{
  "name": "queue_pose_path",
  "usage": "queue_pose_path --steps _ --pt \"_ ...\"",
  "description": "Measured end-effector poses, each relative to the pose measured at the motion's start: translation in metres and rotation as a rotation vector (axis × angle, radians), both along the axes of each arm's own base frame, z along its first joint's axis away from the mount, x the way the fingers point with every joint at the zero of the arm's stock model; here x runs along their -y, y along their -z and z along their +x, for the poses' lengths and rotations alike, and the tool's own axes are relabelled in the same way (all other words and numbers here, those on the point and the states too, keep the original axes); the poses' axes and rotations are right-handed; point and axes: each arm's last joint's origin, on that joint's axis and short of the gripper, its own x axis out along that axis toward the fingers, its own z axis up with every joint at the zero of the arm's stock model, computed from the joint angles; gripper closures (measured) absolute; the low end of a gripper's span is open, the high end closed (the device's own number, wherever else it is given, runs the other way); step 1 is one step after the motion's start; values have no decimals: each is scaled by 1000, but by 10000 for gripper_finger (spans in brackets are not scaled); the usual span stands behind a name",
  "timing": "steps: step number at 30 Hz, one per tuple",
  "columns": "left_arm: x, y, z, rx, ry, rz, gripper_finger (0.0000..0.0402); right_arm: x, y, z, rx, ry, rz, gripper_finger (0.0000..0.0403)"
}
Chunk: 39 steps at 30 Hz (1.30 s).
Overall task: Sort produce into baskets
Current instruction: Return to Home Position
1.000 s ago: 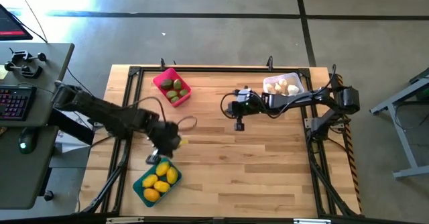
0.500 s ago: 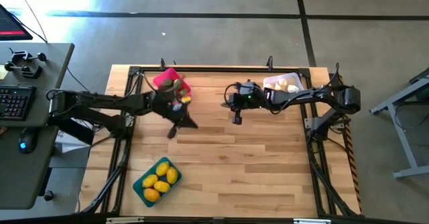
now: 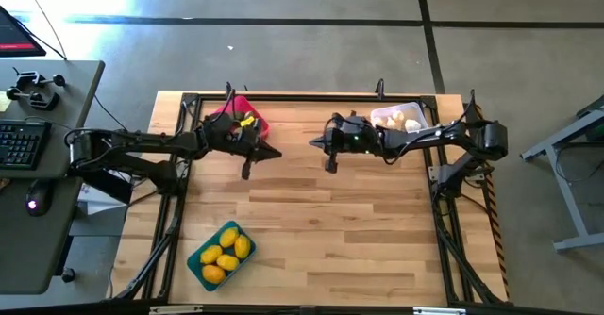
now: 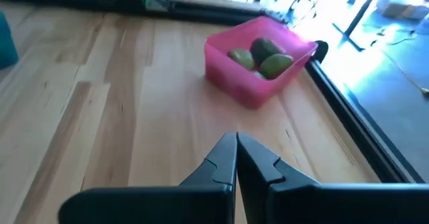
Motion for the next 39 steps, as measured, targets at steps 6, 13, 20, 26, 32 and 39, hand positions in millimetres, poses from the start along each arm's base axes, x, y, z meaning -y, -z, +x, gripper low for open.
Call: queue_pose_path --steps 6,13,20,26,32,39 --pt "-3 5 -6 58 -52 0 401 -7 21 -30 137 31 47 403" --pt "-17 3 -12 79 -125 4 401 -19 5 -85 202 87 45 403" --pt "-26 0 -16 99 -171 6 401 -28 -4 -132 222 125 30 403" --pt "-31 0 -18 102 -206 26 401 -28 -4 -157 273 135 38 403" --pt "-35 -1 -20 111 -224 33 401 -26 2 -177 350 142 65 403" --pt "-42 -3 -23 130 -255 44 401 -27 11 -195 404 167 57 403"
